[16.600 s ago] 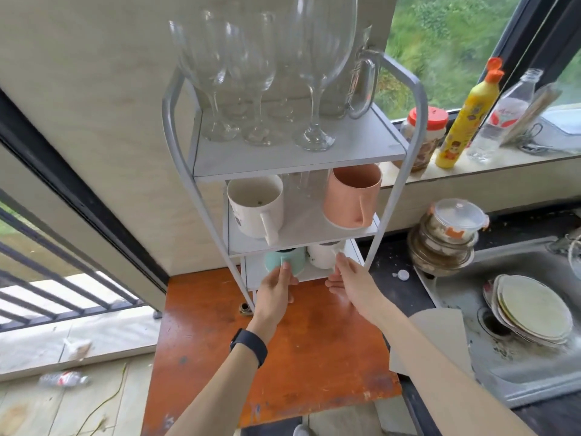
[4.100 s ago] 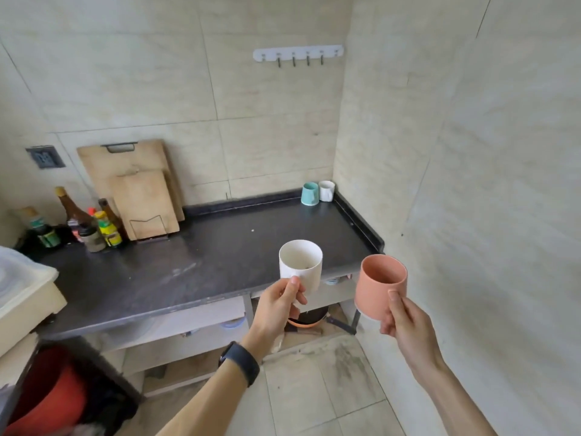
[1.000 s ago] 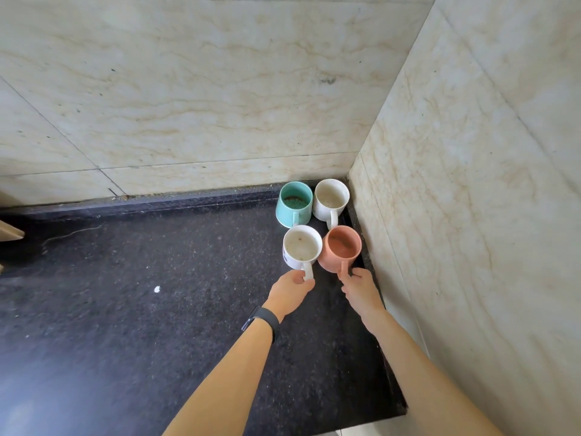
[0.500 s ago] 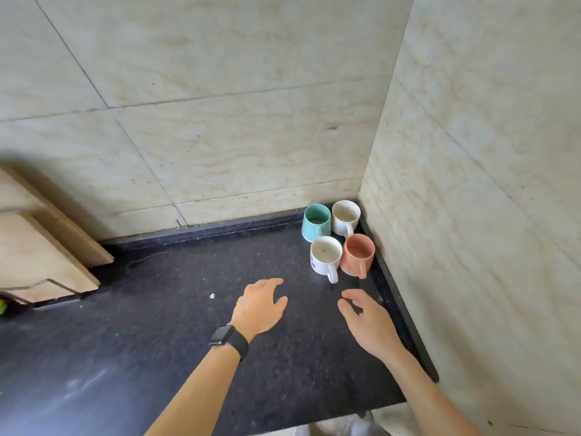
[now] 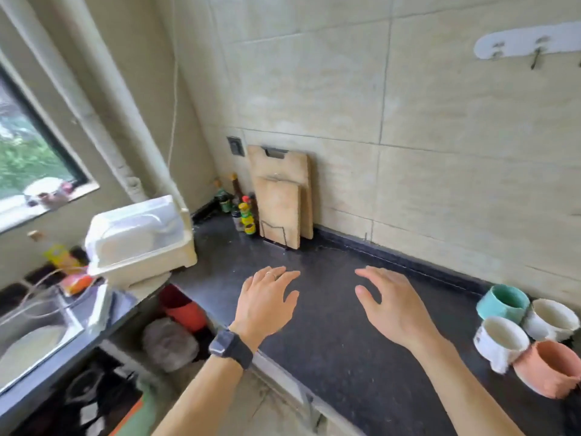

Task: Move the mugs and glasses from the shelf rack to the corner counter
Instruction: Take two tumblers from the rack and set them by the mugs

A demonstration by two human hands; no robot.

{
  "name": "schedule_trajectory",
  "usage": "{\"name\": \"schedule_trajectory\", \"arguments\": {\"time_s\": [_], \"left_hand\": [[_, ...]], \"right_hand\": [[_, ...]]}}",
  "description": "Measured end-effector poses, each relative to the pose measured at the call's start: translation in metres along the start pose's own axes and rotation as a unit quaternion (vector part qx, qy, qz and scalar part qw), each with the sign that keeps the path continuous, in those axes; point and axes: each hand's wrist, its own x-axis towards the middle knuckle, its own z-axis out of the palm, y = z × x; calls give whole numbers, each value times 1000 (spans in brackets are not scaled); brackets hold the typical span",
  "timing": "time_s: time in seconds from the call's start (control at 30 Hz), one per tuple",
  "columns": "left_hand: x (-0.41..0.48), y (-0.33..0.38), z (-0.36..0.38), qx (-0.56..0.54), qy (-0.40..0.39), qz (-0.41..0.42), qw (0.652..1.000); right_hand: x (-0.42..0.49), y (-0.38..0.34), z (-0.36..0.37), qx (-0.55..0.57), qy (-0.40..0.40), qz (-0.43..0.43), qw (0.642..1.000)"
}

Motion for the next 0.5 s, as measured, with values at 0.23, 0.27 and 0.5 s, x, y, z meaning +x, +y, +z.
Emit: {"name": "schedule_trajectory", "arguments": {"time_s": [0.23, 0.27, 0.5], "left_hand": [[-153, -124, -57, 22, 67, -192, 979], [-182, -143, -67, 23, 76, -224, 971], [-394, -260, -141, 69, 148, -414, 895]], "right_hand": [[-5, -163, 76, 9, -99, -199, 975], [-11, -190, 87, 11, -112, -230, 967], [-89, -388, 169, 36, -167, -416, 893]]}}
